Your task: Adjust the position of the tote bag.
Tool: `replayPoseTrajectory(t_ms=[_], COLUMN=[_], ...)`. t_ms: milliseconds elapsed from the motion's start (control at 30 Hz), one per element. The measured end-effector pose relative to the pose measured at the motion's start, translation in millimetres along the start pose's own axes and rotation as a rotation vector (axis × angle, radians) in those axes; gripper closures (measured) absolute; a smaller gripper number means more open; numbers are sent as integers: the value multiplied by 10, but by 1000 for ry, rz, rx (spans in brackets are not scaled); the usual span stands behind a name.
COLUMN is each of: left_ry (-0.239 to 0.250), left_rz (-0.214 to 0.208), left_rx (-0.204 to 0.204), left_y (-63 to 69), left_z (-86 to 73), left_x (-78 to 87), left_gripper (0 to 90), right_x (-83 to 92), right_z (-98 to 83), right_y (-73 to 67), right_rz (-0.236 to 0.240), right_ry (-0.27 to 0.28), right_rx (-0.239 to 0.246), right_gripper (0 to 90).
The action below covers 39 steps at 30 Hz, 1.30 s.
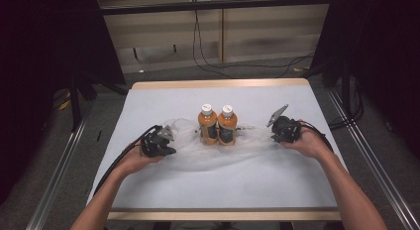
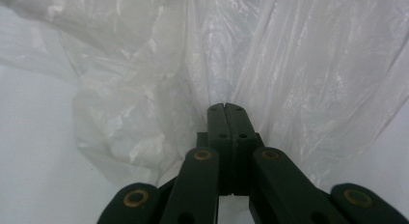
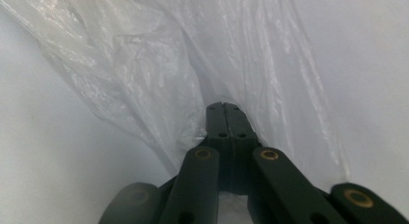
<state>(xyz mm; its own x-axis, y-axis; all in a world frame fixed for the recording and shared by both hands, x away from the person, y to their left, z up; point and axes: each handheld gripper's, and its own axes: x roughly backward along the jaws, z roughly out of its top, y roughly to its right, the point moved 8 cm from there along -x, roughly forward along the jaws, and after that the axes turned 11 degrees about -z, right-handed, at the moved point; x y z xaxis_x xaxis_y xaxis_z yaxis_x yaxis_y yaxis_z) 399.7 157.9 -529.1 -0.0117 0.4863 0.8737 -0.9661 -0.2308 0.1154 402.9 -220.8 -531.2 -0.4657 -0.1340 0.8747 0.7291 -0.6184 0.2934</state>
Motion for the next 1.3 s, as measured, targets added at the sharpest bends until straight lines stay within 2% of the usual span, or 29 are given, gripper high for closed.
replayPoseTrajectory(t_ms=[133,167,200,300,400,433,500,533,567,667,700,800,1000,1033,1133,1233,1300], left_ry=[50,65,87,165,206,226,275,302,306,347,336,332,366,377,358,306,270], left_rz=[3,-2,-6,-21,-29,-21,-40,-37,-36,-37,-23,-20,-18,-21,-23,-18,-31], left_rx=[41,57,72,97,90,89,92,97,85,82,71,43,2,2,-5,-19,-27], left_y=[2,0,-2,42,63,68,104,123,135,194,217,295,393,402,420,418,431], left_z=[-11,-17,-17,38,96,122,179,208,223,294,322,417,645,686,808,933,993], left_x=[-1,1,1,22,67,82,130,153,186,251,276,328,453,458,429,302,185], left_gripper=[900,900,900,900,900,900,900,900,900,900,900,891,886,887,889,889,889], right_x=[8,5,7,20,60,75,132,163,200,324,367,474,575,573,523,407,308], right_z=[2,12,22,69,120,146,191,225,257,344,376,499,799,848,979,1101,1159], right_y=[-29,-32,-47,-85,-89,-85,-93,-85,-86,-97,-101,-105,-118,-123,-120,-105,-114], right_rz=[-27,-38,-26,20,57,64,85,87,100,113,120,125,142,144,152,173,186], right_ry=[-15,-5,6,69,132,161,200,233,261,310,322,363,389,388,362,328,286], right_rx=[0,10,5,-43,-96,-115,-145,-153,-159,-172,-174,-167,-140,-133,-105,-87,-89], right_gripper=[900,900,900,900,900,900,900,900,900,900,900,900,900,900,900,900,900])
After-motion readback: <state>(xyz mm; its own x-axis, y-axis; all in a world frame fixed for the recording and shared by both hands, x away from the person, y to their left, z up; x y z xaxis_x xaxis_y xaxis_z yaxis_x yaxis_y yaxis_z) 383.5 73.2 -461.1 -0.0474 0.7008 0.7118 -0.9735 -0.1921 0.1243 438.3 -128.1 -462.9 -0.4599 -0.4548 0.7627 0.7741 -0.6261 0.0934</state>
